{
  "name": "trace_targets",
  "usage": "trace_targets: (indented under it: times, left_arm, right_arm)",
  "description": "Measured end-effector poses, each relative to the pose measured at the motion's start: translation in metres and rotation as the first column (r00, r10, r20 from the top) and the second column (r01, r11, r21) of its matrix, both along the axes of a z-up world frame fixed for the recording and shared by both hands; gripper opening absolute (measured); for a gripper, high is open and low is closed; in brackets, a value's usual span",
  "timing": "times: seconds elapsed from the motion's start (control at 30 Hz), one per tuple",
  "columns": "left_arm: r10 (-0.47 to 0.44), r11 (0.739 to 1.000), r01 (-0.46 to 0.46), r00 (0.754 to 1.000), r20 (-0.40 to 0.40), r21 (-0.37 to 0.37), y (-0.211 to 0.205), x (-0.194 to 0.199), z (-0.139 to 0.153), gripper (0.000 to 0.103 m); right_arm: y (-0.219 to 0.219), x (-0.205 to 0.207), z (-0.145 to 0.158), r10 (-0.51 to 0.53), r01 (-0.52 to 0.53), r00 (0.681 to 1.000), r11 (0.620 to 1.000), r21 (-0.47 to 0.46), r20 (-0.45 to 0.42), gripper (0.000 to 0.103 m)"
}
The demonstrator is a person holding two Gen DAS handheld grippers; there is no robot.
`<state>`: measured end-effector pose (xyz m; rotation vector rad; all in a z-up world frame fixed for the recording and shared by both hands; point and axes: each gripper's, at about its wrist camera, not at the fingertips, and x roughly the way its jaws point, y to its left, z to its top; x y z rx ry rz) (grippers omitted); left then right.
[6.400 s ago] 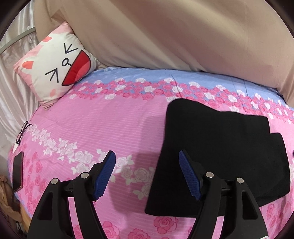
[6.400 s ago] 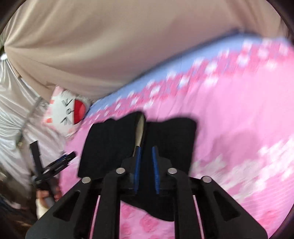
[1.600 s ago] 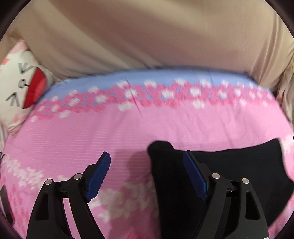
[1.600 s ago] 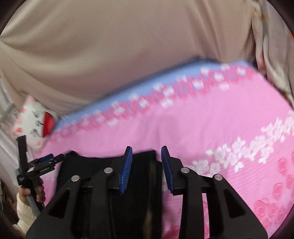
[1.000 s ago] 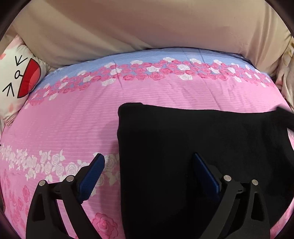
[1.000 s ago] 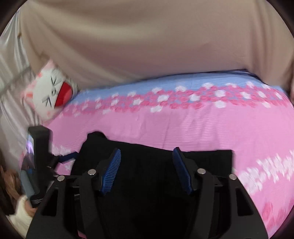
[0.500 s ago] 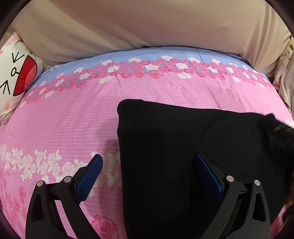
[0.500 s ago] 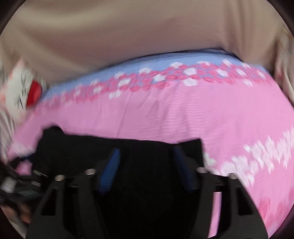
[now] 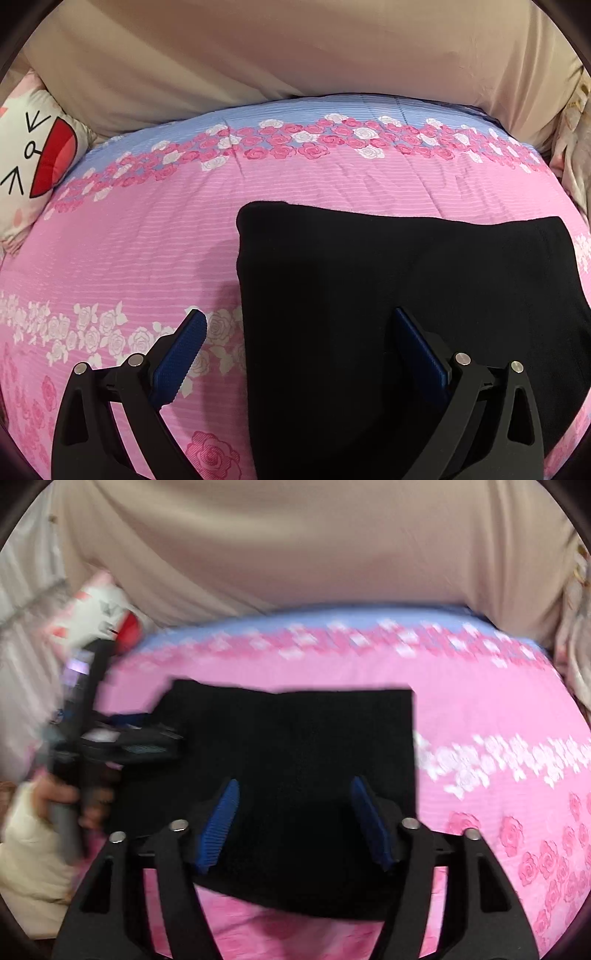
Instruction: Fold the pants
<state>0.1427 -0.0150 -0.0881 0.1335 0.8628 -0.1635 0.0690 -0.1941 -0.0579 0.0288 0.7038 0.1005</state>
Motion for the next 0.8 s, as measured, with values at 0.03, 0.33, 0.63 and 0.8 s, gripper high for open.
trace_targets:
  times: [0.03,0.33,0.63,0.8]
  left_arm:
    - [0.0,1.0,0.0,1.0,0.004,0.006,-0.001,0.0,0.0,0.098]
    - [-0.041,0.999,0.042,0.995,0.087,-0.02,0.013,-0.057,0.046,0.096]
    - [-0.091,0.928,0.028,0.984,-0.153,-0.371,0.066,-0.087,0.018,0.095]
    - [-0.145,0.815,-0.074,0.934,-0.326,-0.575,0.082,-0.068,-0.017,0.093]
  right_arm:
    - [-0.001,0.0,-0.01,-0.017,0.016,0.999,0.999,-0.049,-0.027,0.082]
    - [-0.086,-0.036,-0.019,-0.189,0.205,0.978,0.938,0.279,-0.084,0.098]
    - [-0.126,-0.029,-0.049,-0.054,0.216,0.956,0.796,0.566,-0.29,0.098]
    - [-0.113,-0.017,-0.06,0.006,0.185,0.954,0.776,0.603,-0.301,0.098]
